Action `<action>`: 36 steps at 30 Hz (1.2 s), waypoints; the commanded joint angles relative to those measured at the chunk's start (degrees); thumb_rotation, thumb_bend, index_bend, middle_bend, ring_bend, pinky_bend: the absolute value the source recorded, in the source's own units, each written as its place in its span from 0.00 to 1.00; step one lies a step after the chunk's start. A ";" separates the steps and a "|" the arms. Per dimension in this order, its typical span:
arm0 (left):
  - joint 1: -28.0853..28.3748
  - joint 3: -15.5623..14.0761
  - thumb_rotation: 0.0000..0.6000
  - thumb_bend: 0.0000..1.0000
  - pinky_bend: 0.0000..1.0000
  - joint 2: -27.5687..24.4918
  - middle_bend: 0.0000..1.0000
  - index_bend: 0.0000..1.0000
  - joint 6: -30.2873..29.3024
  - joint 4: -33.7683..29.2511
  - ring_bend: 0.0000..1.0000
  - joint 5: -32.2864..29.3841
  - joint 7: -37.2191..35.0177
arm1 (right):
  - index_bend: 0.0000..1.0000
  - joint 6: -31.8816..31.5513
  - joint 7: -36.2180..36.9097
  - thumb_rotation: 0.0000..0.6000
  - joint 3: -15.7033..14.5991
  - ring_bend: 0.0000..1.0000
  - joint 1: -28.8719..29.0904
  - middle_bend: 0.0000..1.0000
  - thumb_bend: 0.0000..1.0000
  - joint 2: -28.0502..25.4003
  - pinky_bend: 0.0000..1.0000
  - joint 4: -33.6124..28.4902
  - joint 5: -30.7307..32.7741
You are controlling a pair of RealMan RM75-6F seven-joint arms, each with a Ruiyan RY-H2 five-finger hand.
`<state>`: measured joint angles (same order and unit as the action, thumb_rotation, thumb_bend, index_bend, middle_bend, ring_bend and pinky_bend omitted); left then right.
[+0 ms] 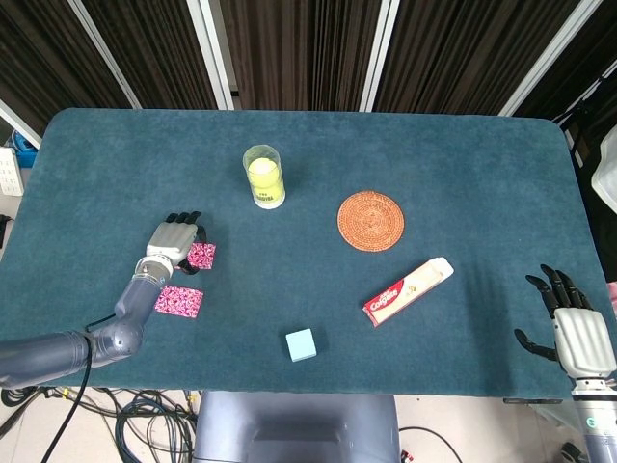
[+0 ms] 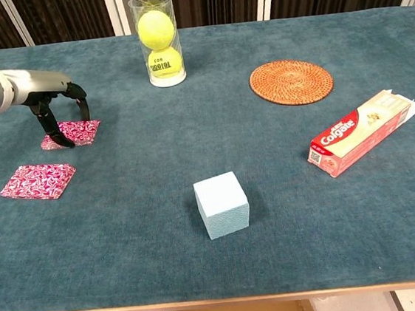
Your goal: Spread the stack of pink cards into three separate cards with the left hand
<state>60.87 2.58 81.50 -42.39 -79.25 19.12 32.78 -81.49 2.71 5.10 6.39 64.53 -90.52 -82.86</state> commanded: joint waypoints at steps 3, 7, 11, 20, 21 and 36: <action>0.11 0.09 1.00 0.22 0.00 0.08 0.11 0.42 -0.05 0.11 0.00 -0.16 -0.36 | 0.17 -0.02 -0.02 1.00 0.02 0.05 -0.02 0.04 0.21 -0.01 0.19 -0.02 0.07; 0.24 -0.03 1.00 0.22 0.00 -0.05 0.11 0.43 -0.17 -0.13 0.00 0.02 -0.38 | 0.17 0.06 -0.07 1.00 0.02 0.05 0.02 0.04 0.21 -0.01 0.19 -0.05 0.09; 0.39 -0.39 1.00 0.26 0.00 -0.01 0.13 0.47 -0.25 -0.10 0.00 -0.32 -0.16 | 0.17 0.19 0.01 1.00 -0.05 0.05 0.07 0.04 0.21 -0.10 0.19 -0.10 0.03; 0.80 -0.20 1.00 0.32 0.00 -0.76 0.15 0.49 -0.77 -0.95 0.00 -0.97 -0.25 | 0.17 0.04 0.34 1.00 -0.02 0.05 0.01 0.04 0.22 -0.19 0.19 -0.05 -0.01; 0.81 -0.18 1.00 0.32 0.00 -0.93 0.15 0.49 -0.87 -1.17 0.00 -0.94 -0.28 | 0.17 0.02 0.33 1.00 -0.01 0.05 0.02 0.04 0.22 -0.18 0.19 -0.05 -0.05; 2.72 -0.81 1.00 0.33 0.00 -4.17 0.16 0.50 -1.47 -4.75 0.00 -3.89 1.98 | 0.18 0.23 0.60 1.00 -0.12 0.05 0.05 0.04 0.21 -0.37 0.19 -0.19 -0.08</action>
<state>63.38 1.87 77.52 -43.75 -83.78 15.47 34.59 -81.27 3.30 4.99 6.44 64.17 -90.70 -82.93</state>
